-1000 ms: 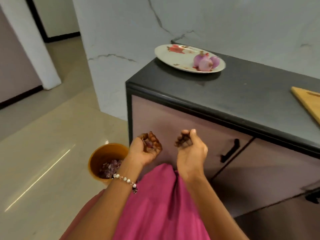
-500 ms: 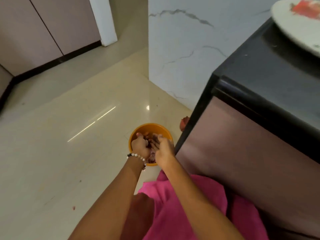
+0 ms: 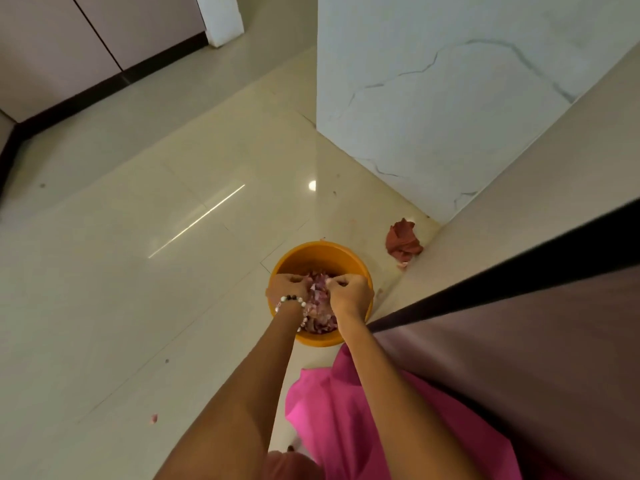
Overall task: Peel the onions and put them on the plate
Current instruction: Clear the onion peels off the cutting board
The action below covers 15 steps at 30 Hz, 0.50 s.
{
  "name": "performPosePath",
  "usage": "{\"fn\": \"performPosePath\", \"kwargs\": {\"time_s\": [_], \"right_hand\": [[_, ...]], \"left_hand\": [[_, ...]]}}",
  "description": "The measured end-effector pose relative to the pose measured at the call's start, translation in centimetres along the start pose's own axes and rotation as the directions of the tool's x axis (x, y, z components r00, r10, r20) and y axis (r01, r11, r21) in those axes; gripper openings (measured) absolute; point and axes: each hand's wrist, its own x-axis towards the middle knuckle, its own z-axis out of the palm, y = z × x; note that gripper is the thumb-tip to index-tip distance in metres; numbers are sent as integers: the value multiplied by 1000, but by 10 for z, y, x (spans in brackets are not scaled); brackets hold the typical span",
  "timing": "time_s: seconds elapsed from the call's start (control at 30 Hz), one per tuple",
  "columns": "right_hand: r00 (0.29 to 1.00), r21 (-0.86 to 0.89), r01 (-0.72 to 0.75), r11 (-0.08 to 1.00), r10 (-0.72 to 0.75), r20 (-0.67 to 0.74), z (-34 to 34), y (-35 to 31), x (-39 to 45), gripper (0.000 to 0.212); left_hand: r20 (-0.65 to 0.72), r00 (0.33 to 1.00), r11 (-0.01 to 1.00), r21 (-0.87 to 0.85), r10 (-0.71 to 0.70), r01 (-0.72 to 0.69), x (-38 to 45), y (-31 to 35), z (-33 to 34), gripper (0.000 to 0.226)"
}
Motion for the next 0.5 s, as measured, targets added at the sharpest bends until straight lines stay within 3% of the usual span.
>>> {"fn": "performPosePath", "kwargs": {"time_s": [0.07, 0.17, 0.3, 0.4, 0.5], "right_hand": [[995, -78, 97, 992, -94, 38, 3, -1, 6, 10], [966, -252, 245, 936, -212, 150, 5, 1, 10, 17], [952, -375, 306, 875, -285, 113, -11, -3, 8, 15], [898, -420, 427, 801, -321, 300, -20, -10, -4, 14], [877, -381, 472, 795, -377, 300, -33, -21, -24, 17]], "left_hand": [[-15, 996, 991, 105, 85, -83, 0, 0, 0, 13], [72, 987, 972, 177, 144, -155, 2, 0, -1, 30], [-36, 969, 920, 326, 243, -218, 7, -3, -8, 24], [157, 959, 849, 447, 236, -282, 1, 5, -15, 53], [209, 946, 847, 429, 247, -315, -18, 15, -29, 63]]}}
